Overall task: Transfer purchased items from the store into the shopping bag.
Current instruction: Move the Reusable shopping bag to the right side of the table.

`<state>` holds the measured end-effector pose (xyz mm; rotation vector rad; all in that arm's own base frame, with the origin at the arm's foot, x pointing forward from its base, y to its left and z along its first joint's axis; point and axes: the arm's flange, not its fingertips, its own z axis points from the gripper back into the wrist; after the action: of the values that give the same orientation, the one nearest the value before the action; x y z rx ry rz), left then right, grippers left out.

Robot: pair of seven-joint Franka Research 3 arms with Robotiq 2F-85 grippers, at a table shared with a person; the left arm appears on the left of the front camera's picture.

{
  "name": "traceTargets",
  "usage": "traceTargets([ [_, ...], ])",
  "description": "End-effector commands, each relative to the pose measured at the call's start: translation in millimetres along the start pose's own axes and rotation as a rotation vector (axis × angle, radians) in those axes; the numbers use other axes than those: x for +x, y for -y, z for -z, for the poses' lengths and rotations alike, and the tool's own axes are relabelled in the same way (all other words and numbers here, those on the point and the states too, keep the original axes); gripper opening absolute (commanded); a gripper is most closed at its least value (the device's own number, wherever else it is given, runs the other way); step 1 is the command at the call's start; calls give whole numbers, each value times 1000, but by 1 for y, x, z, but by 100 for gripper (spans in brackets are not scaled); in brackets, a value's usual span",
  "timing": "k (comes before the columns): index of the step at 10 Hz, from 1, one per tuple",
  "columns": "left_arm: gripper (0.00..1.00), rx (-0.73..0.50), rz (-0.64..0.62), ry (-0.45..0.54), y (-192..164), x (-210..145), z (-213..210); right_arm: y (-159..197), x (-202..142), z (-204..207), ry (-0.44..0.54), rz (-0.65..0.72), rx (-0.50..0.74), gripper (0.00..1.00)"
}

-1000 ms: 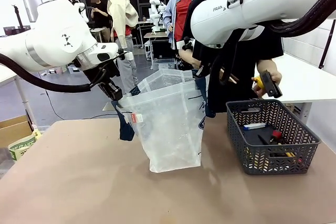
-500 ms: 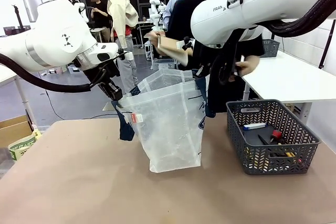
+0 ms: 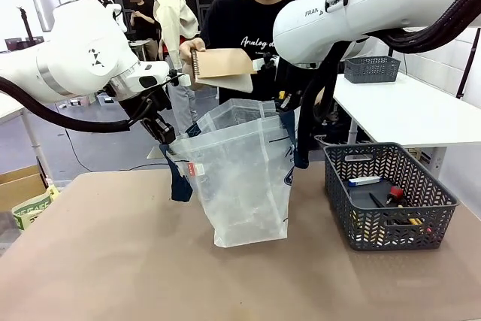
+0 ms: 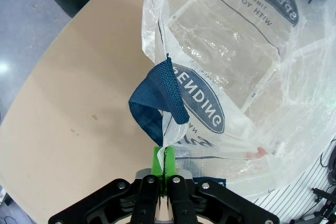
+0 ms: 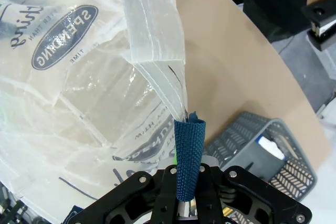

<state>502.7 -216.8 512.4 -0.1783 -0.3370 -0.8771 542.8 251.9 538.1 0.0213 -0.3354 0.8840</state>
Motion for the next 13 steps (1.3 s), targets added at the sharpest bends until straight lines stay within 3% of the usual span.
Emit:
traceTargets([
  [1, 0, 2, -3, 2, -1, -1, -1, 1, -1, 0, 0, 3, -1, 0],
  [13, 0, -41, -53, 36, -9, -3, -2, 13, -4, -1, 17, 59, 42, 0],
])
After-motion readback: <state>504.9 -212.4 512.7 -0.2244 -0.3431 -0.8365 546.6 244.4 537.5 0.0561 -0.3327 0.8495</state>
